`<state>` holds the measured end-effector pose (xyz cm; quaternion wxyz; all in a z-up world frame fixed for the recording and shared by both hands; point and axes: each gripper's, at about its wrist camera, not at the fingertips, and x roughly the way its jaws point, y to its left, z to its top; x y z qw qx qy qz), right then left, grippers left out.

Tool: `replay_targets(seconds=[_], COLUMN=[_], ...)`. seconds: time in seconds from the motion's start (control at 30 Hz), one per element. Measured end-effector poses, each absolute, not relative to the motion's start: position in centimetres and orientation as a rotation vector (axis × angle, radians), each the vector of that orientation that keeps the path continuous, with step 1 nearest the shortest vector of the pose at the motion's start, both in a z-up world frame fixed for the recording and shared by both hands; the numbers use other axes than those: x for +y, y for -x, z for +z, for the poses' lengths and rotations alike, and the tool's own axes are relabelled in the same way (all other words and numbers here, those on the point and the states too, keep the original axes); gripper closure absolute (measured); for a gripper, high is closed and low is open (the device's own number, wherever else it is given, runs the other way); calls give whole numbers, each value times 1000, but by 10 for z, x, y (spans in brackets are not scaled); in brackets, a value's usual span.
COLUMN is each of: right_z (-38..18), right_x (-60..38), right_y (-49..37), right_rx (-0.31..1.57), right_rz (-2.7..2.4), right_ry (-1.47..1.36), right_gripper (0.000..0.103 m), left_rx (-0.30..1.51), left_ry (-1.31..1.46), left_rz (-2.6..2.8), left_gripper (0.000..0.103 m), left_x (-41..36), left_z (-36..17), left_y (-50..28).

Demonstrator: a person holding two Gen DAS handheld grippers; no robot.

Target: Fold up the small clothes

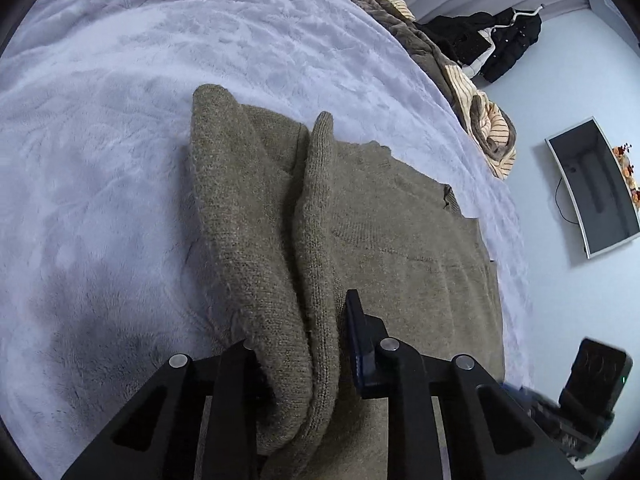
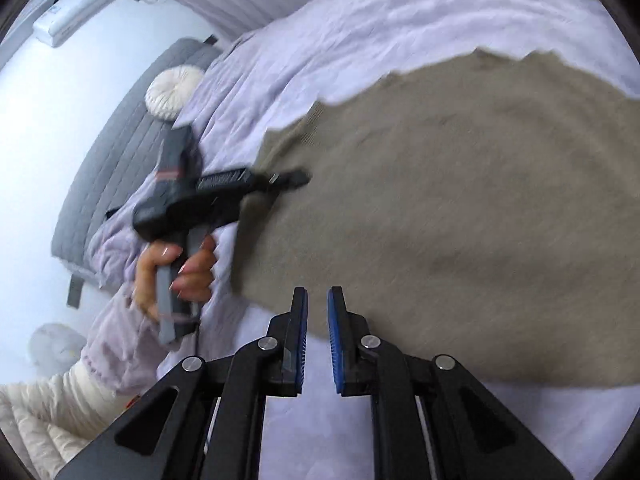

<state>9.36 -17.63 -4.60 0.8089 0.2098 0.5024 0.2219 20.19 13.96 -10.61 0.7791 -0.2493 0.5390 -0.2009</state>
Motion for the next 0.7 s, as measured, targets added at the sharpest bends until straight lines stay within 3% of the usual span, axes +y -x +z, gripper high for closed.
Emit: replay_targets(seconds=[0.1,0.2,0.37,0.57,0.7], right_z=[-66,-111,-112,-123,-132], right_x=[-197,-188,-186,-199,-217], right_y=[-132,-149,-141,-141,-136], right_rx=[1067,1180,1099,1060,1024], right_rz=[362,317,320,381,441], right_ry=[-452,-446,-433,-670,-848], right_gripper=[92,95,97,98,100], left_rx=[1136,1118,1091,1136,1155], left_ry=[530,543,495,319,260], left_rz=[-440,-457,-539,-651,-647], left_gripper=[82,86,86,86,86], left_x=[128,116,60,-56,-93], left_z=[-88,-69,-31,-25,-33], left_y=[-201,-201,-208,-211,-207])
